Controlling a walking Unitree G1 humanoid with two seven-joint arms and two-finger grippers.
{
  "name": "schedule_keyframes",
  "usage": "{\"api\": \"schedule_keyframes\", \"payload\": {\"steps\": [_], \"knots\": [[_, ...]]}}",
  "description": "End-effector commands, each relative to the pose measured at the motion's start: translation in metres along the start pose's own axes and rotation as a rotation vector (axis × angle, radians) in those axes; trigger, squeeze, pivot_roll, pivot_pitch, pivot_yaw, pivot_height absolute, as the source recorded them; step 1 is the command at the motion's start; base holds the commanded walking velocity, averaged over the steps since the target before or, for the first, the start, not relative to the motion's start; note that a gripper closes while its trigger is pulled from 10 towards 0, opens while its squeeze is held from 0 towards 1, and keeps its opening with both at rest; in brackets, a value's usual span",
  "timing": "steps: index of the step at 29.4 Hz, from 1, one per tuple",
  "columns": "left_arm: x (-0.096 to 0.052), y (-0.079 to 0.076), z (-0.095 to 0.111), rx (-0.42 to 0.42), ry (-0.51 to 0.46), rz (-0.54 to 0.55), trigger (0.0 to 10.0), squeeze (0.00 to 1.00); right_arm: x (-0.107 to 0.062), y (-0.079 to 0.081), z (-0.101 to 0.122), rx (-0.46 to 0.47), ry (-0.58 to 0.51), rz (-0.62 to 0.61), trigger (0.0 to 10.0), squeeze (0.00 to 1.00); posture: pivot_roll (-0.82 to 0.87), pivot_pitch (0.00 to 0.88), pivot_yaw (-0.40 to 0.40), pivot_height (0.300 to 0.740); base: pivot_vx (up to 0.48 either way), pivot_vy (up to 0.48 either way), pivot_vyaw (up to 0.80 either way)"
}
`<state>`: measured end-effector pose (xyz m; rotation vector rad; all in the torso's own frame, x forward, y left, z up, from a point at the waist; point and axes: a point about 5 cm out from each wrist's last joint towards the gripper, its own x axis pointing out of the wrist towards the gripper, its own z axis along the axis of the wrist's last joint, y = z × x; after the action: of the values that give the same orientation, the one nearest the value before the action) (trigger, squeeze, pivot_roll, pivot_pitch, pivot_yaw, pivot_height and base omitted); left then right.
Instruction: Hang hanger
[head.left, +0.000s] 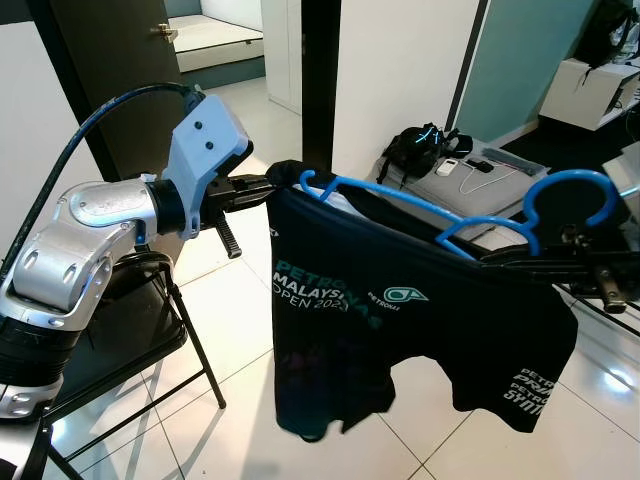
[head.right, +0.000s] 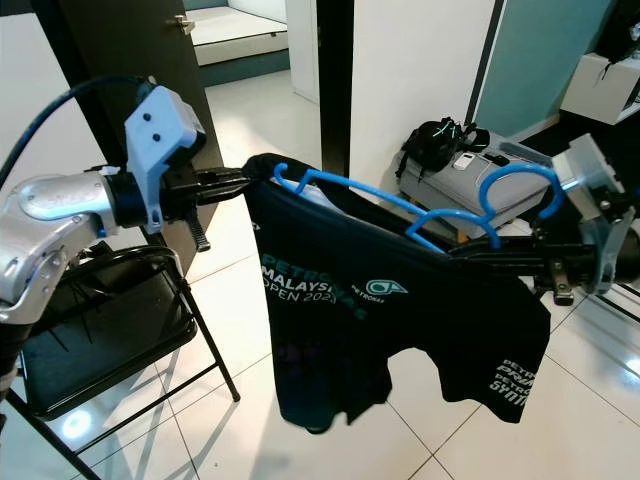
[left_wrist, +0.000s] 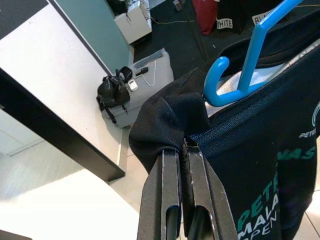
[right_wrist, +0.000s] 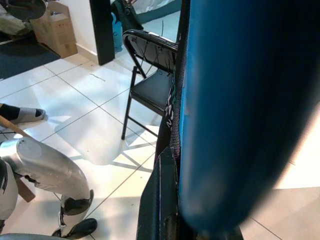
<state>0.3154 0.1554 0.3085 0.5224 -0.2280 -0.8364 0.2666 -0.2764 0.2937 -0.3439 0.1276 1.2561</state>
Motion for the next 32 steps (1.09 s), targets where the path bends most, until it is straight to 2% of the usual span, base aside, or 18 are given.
{"api": "schedule_keyframes", "payload": {"steps": [1, 8, 15, 18, 19, 21, 23, 25, 26, 28, 29, 30, 31, 32], "knots": [[-0.022, 0.035, -0.01, 0.017, 0.104, 0.229, 10.0, 0.0, -0.01, 0.003, -0.007, 0.041, 0.069, -0.013, 10.0, 0.0, 0.0, 0.027, -0.005, 0.74, 0.0, 0.0, 0.0], [-0.018, 0.035, -0.002, 0.034, 0.056, 0.226, 10.0, 0.0, -0.004, 0.006, -0.016, 0.062, 0.124, 0.017, 10.0, 0.0, 0.01, 0.022, -0.004, 0.74, 0.0, 0.0, 0.0], [-0.012, 0.029, 0.018, 0.055, -0.064, 0.197, 10.0, 0.0, 0.007, 0.01, -0.03, 0.091, 0.193, 0.05, 10.0, 0.0, 0.01, 0.017, -0.007, 0.74, 0.0, 0.0, 0.0], [-0.006, 0.011, 0.034, 0.077, -0.15, 0.093, 10.0, 0.0, 0.015, 0.009, -0.036, 0.092, 0.215, 0.048, 10.0, 0.0, 0.01, 0.013, -0.01, 0.74, 0.0, 0.0, 0.0], [-0.006, 0.011, 0.034, 0.077, -0.15, 0.093, 10.0, 0.0, 0.015, 0.009, -0.036, 0.092, 0.215, 0.048, 10.0, 0.0, 0.01, 0.013, -0.01, 0.74, 0.0, 0.0, 0.0], [-0.001, -0.008, 0.04, 0.087, -0.191, -0.015, 10.0, 0.0, 0.024, 0.004, -0.036, 0.07, 0.19, 0.025, 10.0, 0.0, 0.01, 0.01, -0.011, 0.74, 0.0, 0.0, 0.0], [0.0, -0.014, 0.04, 0.088, -0.199, -0.051, 10.0, 0.0, 0.026, 0.003, -0.035, 0.061, 0.178, 0.015, 10.0, 0.0, 0.01, 0.01, -0.011, 0.74, 0.0, 0.0, 0.0], [0.002, -0.037, 0.039, 0.085, -0.204, -0.19, 10.0, 0.0, 0.032, -0.004, -0.033, 0.033, 0.133, -0.033, 10.0, 0.0, 0.01, 0.013, -0.011, 0.74, 0.0, 0.0, 0.0], [0.002, -0.037, 0.039, 0.085, -0.204, -0.19, 10.0, 0.0, 0.032, -0.004, -0.033, 0.033, 0.133, -0.033, 10.0, 0.0, 0.01, 0.013, -0.011, 0.74, 0.0, 0.0, 0.0], [0.001, -0.067, 0.031, 0.081, -0.187, -0.35, 10.0, 0.0, 0.039, -0.013, -0.028, -0.009, 0.051, -0.1, 10.0, 0.0, 0.01, 0.018, -0.01, 0.74, 0.0, 0.0, 0.0], [0.001, -0.077, 0.028, 0.078, -0.179, -0.399, 10.0, 0.0, 0.041, -0.015, -0.025, -0.019, 0.016, -0.118, 10.0, 0.0, 0.01, 0.018, -0.01, 0.74, 0.0, 0.0, 0.0], [0.001, -0.077, 0.028, 0.078, -0.179, -0.399, 10.0, 0.0, 0.041, -0.015, -0.025, -0.019, 0.016, -0.118, 10.0, 0.0, 0.01, 0.018, -0.01, 0.74, 0.0, 0.0, 0.0], [0.001, -0.088, 0.023, 0.08, -0.162, -0.44, 10.0, 0.0, 0.044, -0.017, -0.021, -0.024, -0.039, -0.13, 10.0, 0.0, 0.01, 0.018, -0.01, 0.74, 0.0, 0.0, 0.0], [0.001, -0.088, 0.023, 0.08, -0.162, -0.44, 10.0, 0.0, 0.044, -0.017, -0.021, -0.024, -0.039, -0.13, 10.0, 0.0, 0.01, 0.018, -0.01, 0.74, 0.0, 0.0, 0.0]]}}
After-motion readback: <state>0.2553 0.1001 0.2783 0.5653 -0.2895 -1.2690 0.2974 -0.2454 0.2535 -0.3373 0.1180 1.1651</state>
